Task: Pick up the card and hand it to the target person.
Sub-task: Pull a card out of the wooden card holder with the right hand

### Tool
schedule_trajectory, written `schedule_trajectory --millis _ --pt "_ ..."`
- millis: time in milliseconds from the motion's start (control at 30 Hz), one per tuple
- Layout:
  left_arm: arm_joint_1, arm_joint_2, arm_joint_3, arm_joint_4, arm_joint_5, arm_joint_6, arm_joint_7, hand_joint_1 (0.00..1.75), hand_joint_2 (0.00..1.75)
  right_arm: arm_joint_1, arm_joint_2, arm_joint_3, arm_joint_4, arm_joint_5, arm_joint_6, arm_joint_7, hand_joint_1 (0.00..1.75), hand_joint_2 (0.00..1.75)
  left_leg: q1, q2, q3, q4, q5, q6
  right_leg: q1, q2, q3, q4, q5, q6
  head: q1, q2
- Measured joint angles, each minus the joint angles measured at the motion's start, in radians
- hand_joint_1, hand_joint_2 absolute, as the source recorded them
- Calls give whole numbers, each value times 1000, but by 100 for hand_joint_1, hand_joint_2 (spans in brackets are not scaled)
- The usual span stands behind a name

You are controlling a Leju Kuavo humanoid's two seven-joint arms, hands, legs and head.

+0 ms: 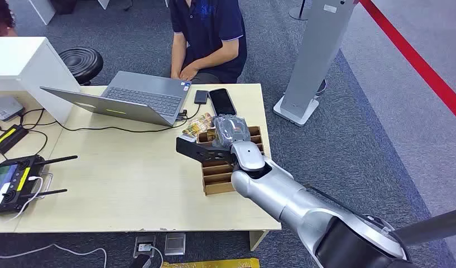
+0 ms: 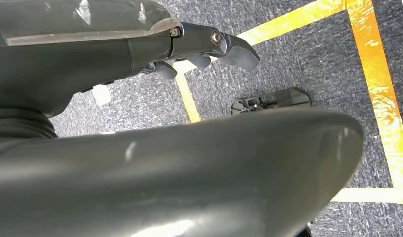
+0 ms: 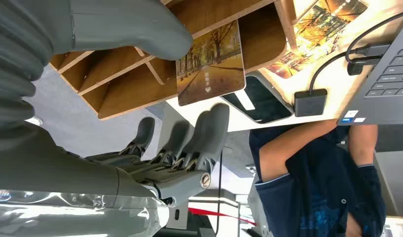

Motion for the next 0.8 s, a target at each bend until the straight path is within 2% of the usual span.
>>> schedule_trajectory --millis 100,267,367,533,800 --pt "0 0 0 0 0 1 -1 0 0 0 3 0 1 0 1 0 90 175 0 0 0 0 0 0 0 0 0 0 0 0 0 0" --pt "0 0 0 0 0 3 -1 0 0 0 8 2 3 0 2 0 110 175 0 0 0 0 0 0 0 0 0 0 0 0 0 0" --pt "0 0 0 0 0 4 -1 0 0 0 10 2 5 0 2 0 102 175 0 0 0 0 0 0 0 0 0 0 0 0 0 0" --pt "0 0 0 0 0 6 -1 0 0 0 10 2 7 0 2 0 74 175 0 0 0 0 0 0 0 0 0 0 0 0 0 0" --pt "0 0 0 0 6 6 -1 0 0 -2 10 2 7 -6 0 8 72 175 0 0 0 0 0 0 0 0 0 0 0 0 0 0"
